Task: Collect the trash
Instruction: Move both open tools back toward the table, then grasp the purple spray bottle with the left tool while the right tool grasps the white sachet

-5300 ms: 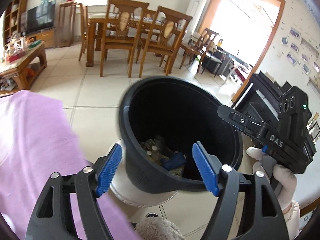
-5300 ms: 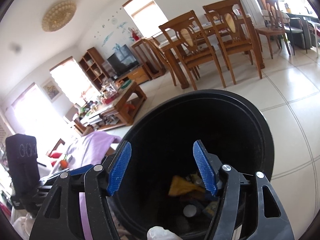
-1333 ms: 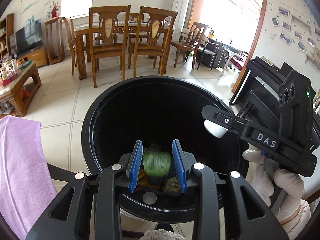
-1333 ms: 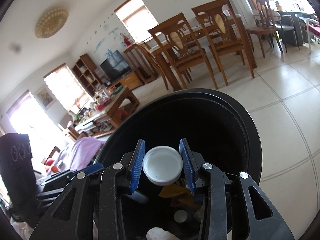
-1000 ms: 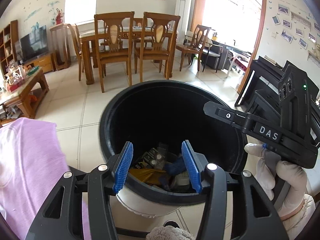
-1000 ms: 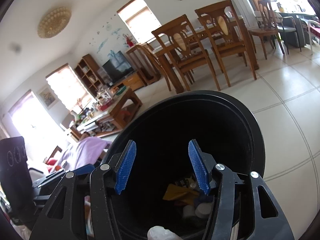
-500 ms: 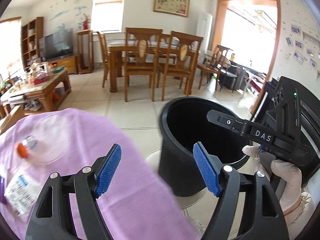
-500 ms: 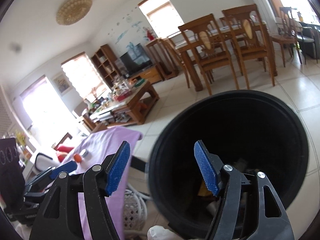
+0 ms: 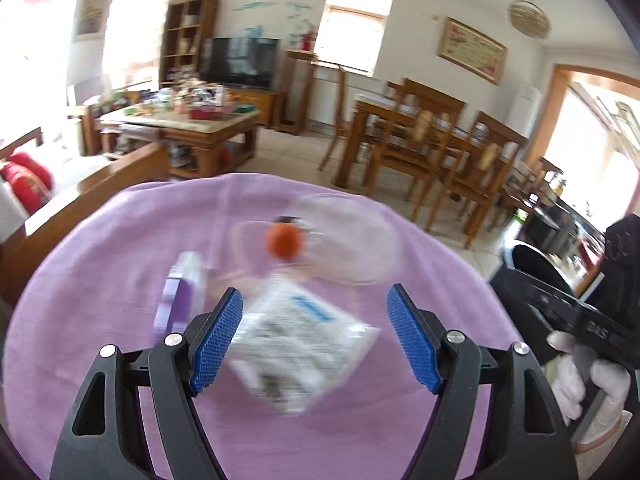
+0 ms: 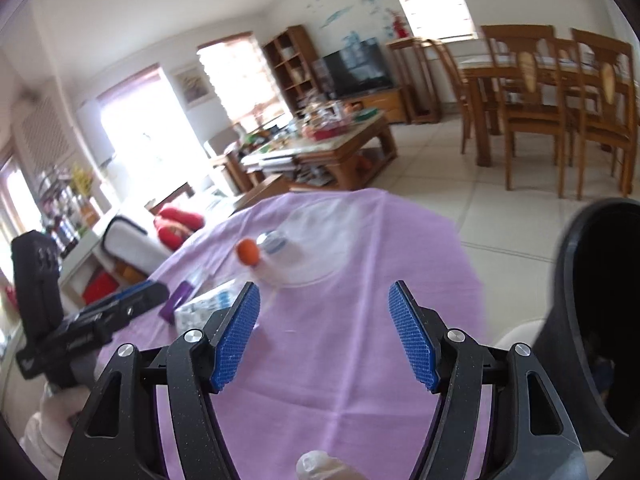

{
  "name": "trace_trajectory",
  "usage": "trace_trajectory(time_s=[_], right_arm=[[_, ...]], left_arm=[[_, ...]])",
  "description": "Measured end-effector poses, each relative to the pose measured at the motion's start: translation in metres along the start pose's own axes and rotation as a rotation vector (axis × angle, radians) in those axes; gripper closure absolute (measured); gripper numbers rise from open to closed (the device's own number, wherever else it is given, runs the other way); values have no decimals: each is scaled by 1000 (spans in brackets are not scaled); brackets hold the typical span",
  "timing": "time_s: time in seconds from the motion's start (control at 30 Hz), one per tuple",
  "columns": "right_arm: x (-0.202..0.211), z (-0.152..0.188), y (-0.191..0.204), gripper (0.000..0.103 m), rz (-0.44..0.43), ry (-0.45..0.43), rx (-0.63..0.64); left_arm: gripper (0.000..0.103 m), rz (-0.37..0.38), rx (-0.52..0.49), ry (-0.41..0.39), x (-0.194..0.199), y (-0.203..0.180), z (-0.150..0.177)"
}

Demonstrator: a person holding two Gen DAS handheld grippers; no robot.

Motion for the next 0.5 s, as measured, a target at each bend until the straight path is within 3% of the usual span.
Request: trace_trajectory(time_s=[0.2, 0.37, 0.5], right_arm=[[-55, 24, 71, 14, -50, 133, 150], [-89, 40, 98, 6, -56, 234, 248], [-114, 52, 113, 6, -46, 304, 328]], left_arm=[[29, -89, 77, 97, -20, 76, 10], [30, -104, 62, 191, -40, 97, 22], [30, -93, 48, 233, -47, 101, 33]])
Point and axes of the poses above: each gripper's, at about its wrist camera, not at the fingertips, and x roughly against the way its jaws point, y to its left, z to its underside, the point moved 8 cm from there along -x, roughly the way its jaws point, and after that the axes turned 8 degrees about -x, right-handed, at the moved point
